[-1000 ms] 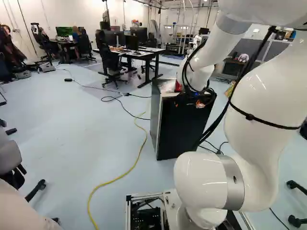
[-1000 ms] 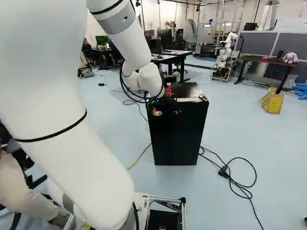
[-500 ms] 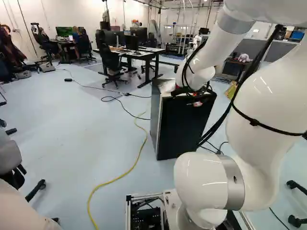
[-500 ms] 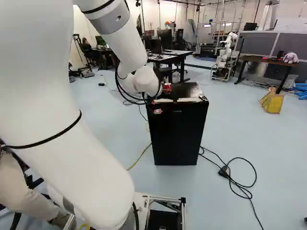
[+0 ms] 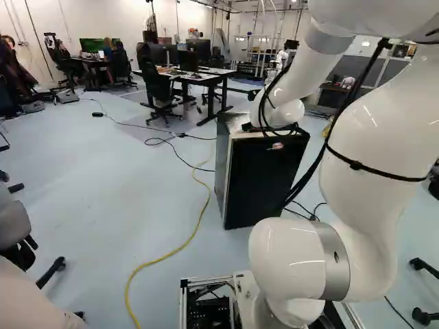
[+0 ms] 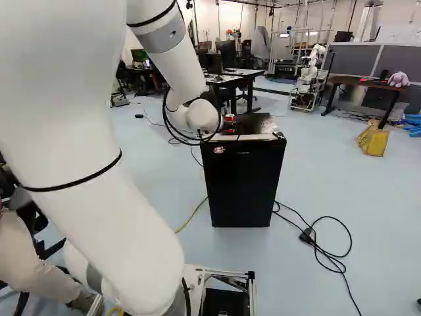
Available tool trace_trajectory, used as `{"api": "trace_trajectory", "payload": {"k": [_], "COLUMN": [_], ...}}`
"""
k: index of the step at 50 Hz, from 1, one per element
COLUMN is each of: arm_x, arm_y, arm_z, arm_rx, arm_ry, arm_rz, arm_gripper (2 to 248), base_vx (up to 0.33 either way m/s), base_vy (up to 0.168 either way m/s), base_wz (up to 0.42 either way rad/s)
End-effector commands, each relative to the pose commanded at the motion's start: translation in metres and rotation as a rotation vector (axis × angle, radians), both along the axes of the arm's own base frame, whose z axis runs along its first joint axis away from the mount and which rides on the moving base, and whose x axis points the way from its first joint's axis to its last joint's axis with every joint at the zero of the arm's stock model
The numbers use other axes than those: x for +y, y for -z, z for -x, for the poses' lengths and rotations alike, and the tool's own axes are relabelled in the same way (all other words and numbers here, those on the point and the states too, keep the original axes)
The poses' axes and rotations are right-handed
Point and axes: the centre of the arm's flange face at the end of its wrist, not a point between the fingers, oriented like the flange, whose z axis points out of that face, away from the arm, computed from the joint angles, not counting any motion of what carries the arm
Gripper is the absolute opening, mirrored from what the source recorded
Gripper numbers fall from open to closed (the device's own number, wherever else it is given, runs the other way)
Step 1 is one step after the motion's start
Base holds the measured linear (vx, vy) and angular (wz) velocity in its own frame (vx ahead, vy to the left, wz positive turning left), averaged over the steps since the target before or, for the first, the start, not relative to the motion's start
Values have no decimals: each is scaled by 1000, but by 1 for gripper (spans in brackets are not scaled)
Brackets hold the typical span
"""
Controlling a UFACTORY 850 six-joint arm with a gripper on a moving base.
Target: Grab a drink from the fridge
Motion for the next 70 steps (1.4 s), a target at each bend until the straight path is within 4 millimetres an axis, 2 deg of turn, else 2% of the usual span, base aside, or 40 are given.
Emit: {"api": "trace_trajectory", "payload": {"k": [33,58,70], "arm_x": [-16,-30,-31], "arm_y": [12,40,44], "arm_z": [-43,-71,-83], "arm_rx": [-259,-243,-244], "arm_ry": [-15,-1,-5], "arm_rz": [8,-2,-2], "arm_gripper": [247,247,247], "base_vx": [0,0,0], "base_vy": [0,0,0], "base_wz": [0,0,0]}}
